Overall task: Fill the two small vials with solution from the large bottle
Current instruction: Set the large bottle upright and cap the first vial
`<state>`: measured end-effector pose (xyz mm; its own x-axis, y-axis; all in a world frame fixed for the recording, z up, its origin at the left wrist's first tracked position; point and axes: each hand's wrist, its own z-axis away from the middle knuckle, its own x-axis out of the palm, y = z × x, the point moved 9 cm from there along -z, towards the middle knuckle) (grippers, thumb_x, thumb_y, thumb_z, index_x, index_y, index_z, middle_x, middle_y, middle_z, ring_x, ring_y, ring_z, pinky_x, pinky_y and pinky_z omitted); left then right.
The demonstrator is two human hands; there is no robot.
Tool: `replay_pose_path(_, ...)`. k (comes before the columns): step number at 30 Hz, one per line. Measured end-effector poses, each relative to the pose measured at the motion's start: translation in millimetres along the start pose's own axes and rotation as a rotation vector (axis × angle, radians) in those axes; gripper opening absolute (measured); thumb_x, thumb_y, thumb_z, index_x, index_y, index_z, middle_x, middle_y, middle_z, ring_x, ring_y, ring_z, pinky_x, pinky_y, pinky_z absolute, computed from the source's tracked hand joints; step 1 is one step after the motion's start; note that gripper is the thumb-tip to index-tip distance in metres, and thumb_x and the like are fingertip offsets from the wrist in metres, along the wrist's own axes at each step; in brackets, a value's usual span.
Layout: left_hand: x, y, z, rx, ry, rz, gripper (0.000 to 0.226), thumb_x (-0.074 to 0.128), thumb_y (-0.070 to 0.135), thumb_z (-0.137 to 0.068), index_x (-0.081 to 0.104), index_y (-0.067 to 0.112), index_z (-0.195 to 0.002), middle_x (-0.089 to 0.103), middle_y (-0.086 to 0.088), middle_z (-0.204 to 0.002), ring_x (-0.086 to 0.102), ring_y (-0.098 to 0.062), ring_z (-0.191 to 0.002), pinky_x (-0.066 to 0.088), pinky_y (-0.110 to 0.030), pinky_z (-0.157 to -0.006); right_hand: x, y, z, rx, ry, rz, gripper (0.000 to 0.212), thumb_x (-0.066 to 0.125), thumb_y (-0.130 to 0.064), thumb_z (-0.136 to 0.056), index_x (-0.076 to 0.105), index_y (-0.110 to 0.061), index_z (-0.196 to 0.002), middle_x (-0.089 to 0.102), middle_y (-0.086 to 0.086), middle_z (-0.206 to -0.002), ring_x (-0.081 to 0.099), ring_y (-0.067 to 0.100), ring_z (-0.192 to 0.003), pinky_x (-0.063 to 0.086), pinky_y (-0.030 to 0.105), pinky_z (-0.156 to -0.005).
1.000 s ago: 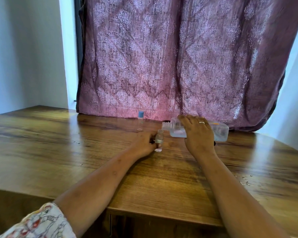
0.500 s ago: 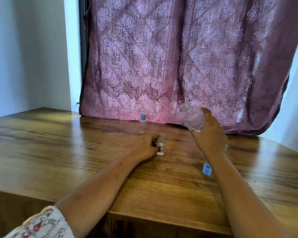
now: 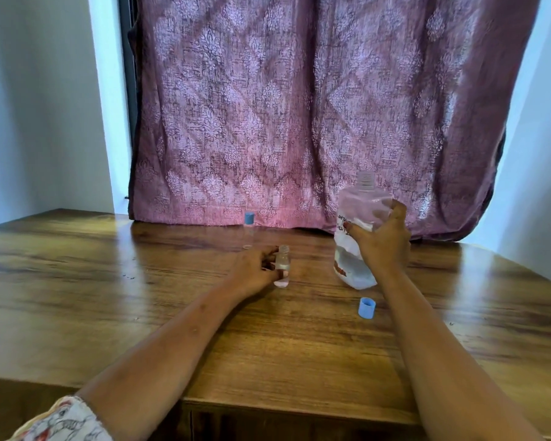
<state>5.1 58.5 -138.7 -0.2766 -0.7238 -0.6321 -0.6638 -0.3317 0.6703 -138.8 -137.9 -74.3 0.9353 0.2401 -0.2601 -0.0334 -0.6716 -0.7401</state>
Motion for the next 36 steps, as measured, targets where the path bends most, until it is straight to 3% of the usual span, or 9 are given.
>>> replay_pose_path(4,3,-2,0,-0.01,-0.009,-0.024,0.058,0.07,0.022,-0.081,0.048,0.013,-0.134,0.06,-0.006,-0.128,0.051,-0.004,-0.098,0.037,-0.016,-0.085,5,7,0,0.027,-0.037,-0.04,0.074,0.081,-0.035,-0.066,0.038,-0.023,-0.124,0.061,0.004,-0.116,0.061,0.027,-0.099,0.053,0.045,-0.081)
replay_pose_path(9,4,-5,-1,-0.028,-0.008,-0.062,0.058,0.068,0.024,-0.083,0.046,0.01,-0.135,0.058,-0.007,-0.131,0.056,-0.018,-0.116,0.037,-0.018,-0.089,7,13,0,0.051,-0.047,-0.116,0.071,0.082,-0.029,-0.066,0.042,-0.02,-0.123,0.059,0.005,-0.113,0.058,0.025,-0.098,0.05,0.038,-0.081)
replay_pose_path(14,3,-5,-1,-0.029,-0.013,-0.063,0.056,0.067,0.023,-0.084,0.047,0.01,-0.135,0.058,-0.008,-0.131,0.056,-0.018,-0.117,0.036,-0.016,-0.088,13,9,3,0.064,-0.128,-0.112,0.076,0.082,-0.03,-0.067,0.038,-0.015,-0.128,0.058,0.007,-0.117,0.054,0.02,-0.094,0.041,0.028,-0.077)
replay_pose_path(18,3,-3,-1,-0.033,-0.023,-0.054,0.055,0.066,0.02,-0.085,0.046,0.01,-0.135,0.058,-0.007,-0.131,0.055,-0.016,-0.115,0.034,-0.014,-0.086,0,2,8,0.158,-0.223,-0.001,0.087,0.082,-0.039,-0.066,0.033,-0.01,-0.131,0.057,0.009,-0.122,0.056,0.027,-0.107,0.039,0.028,-0.077)
replay_pose_path(22,4,-1,1,-0.005,-0.021,-0.038,0.051,0.065,0.018,-0.086,0.049,0.01,-0.133,0.06,-0.005,-0.127,0.051,-0.005,-0.1,0.035,-0.013,-0.085,-34,-1,27,0.165,-0.274,0.441,0.044,0.075,-0.035,-0.072,0.055,-0.011,-0.103,0.061,0.008,-0.107,0.057,0.026,-0.095,0.042,0.032,-0.072)
replay_pose_path(25,3,-2,1,0.0,-0.009,-0.05,0.048,0.066,0.018,-0.085,0.052,0.01,-0.13,0.062,-0.007,-0.123,0.054,-0.009,-0.101,0.036,-0.015,-0.084,-21,2,56,0.185,-0.518,0.55,0.016,0.073,-0.028,-0.074,0.059,-0.02,-0.075,0.063,-0.001,-0.08,0.059,0.019,-0.078,0.046,0.029,-0.07)
replay_pose_path(30,2,-4,-2,0.019,0.005,-0.083,0.037,0.067,0.022,-0.083,0.061,0.009,-0.117,0.067,-0.01,-0.11,0.056,-0.012,-0.09,0.032,-0.014,-0.071,13,13,86,0.131,-0.71,0.815,0.024,0.066,-0.015,-0.083,0.065,-0.018,-0.106,0.062,0.006,-0.11,0.06,0.023,-0.098,0.052,0.034,-0.087)
replay_pose_path(34,3,-8,-3,0.009,0.003,-0.062,0.039,0.068,0.023,-0.081,0.061,0.009,-0.117,0.068,-0.008,-0.11,0.062,-0.019,-0.101,0.038,-0.02,-0.078,28,13,93,0.077,-0.708,0.841,0.027,0.05,-0.001,-0.087,0.065,-0.011,-0.107,0.063,0.01,-0.111,0.061,0.024,-0.097,0.053,0.034,-0.086)
replay_pose_path(36,4,-10,-4,0.005,0.0,-0.047,0.044,0.07,0.024,-0.081,0.06,0.009,-0.121,0.067,-0.006,-0.113,0.061,-0.018,-0.103,0.042,-0.022,-0.083,36,3,94,0.033,-0.708,0.778,0.02,0.055,-0.003,-0.086,0.066,-0.01,-0.1,0.061,0.008,-0.107,0.06,0.022,-0.094,0.052,0.031,-0.084)
